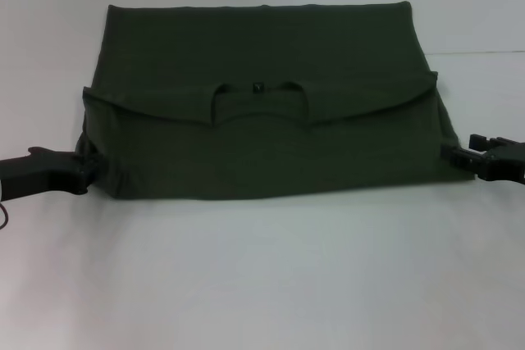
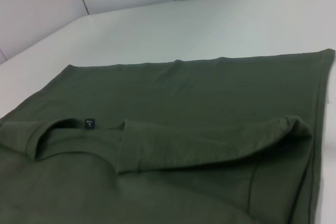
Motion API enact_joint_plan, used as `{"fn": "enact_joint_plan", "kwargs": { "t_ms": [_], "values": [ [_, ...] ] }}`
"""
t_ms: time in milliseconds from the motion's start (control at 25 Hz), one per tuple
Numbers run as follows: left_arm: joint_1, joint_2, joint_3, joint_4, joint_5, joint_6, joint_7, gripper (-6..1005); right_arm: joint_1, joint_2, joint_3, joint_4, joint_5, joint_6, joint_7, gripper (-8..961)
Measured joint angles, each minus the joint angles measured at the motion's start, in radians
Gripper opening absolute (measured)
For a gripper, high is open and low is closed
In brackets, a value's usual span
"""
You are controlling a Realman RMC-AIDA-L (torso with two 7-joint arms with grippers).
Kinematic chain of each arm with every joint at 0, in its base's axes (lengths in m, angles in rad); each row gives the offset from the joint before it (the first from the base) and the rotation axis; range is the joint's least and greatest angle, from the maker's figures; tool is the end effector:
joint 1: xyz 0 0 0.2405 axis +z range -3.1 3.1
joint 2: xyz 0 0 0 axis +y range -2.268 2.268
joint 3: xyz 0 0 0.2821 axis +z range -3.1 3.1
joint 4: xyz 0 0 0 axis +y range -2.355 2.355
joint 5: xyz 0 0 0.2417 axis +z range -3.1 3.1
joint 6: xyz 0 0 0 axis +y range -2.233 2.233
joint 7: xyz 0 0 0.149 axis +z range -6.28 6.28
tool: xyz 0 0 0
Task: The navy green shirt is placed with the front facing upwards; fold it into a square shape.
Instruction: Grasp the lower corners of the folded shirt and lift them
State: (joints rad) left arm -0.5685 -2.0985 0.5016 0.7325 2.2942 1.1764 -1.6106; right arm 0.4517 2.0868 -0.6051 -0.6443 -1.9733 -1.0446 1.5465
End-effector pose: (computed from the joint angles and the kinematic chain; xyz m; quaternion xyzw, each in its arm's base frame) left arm -0.3568 0.4107 0.0132 -0.8762 -0.3544 -0.1149 0.3057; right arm 0.3875 0.3911 0.0100 -0.8196 0.4041 0.1842 0.3620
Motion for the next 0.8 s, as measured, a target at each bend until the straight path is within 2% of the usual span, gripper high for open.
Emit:
{"fn": "enact_joint_plan", "kwargs": {
  "t_ms": [360, 800],
  "values": [
    [0.005, -0.002, 0.003, 0.013, -0.024, 0.007, 0.002, 33, 0.004, -0.004, -0.001, 0.015, -0.01, 0.021, 0.089, 659],
    [0.008, -0.004, 0.0, 0.015, -0.024, 0.006, 0.013, 33, 0.044, -0.016, -0.003, -0.015, -0.129, 0.013, 0.269, 660]
  ]
}}
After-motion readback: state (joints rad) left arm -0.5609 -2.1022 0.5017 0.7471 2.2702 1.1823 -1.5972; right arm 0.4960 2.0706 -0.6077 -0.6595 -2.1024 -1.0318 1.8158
